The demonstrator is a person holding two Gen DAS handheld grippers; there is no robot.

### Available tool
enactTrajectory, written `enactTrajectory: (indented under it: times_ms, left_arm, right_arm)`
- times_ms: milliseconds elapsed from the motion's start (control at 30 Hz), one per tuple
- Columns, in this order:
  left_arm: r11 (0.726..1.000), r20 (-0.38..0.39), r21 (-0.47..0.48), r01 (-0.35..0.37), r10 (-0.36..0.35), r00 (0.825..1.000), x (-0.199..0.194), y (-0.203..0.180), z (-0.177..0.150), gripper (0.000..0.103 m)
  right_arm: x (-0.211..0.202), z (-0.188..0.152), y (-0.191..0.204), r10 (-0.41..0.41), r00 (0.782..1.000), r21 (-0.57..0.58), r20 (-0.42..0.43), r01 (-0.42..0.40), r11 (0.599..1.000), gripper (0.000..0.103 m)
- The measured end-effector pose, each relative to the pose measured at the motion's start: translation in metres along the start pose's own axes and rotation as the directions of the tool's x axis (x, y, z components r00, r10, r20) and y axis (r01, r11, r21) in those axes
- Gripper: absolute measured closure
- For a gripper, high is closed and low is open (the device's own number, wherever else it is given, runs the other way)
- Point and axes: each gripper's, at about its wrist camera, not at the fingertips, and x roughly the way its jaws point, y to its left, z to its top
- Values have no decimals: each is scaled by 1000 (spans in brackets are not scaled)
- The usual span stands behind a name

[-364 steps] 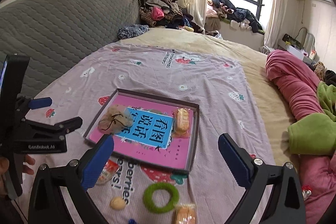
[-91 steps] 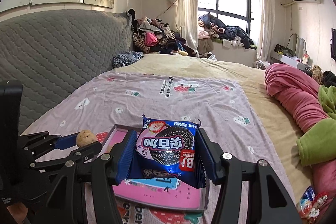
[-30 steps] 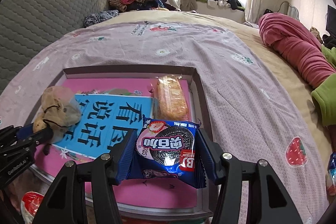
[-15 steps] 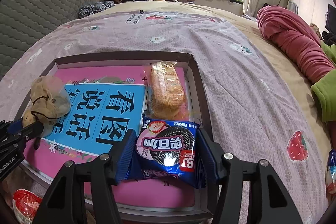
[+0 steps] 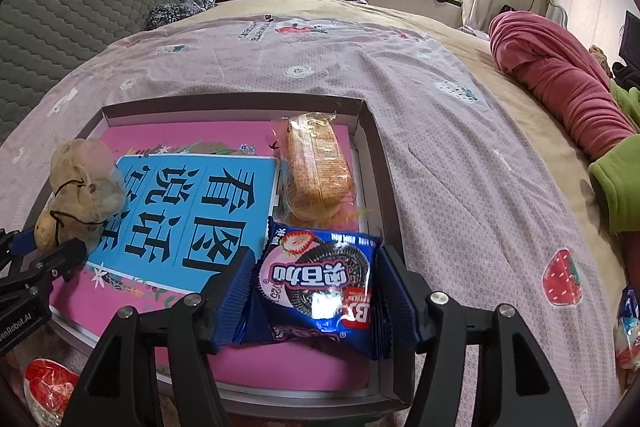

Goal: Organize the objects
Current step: 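Open the left tool to drop the walnut while the right tool releases the biscuit packet in the tray, then withdraw both open tools from the tray toward the remaining items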

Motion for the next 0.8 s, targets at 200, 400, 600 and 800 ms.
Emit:
enactTrajectory:
  times_ms: [200,400,600,800]
  left_arm:
    - [1000,-1,10,3,-3,1000,-3,-2,1,35]
    - [1000,-5,3,2,-2,1000,-7,1,2,31]
    - [1000,2,13,-1,1,1000,-13,-2,3,28]
    - [1000,7,17,1,-1,1000,-19,-3,4,25]
  right_arm:
    - [-7,3,-1,-7,1000,3,17,6,1000,36]
    - [-13,4,-4,-6,1000,15,31,6,1000,33]
    - [-14,5,-4,-7,1000,12,28,7,1000,32]
    - [-22,7,-4,-1,999,17,48,0,1000,31]
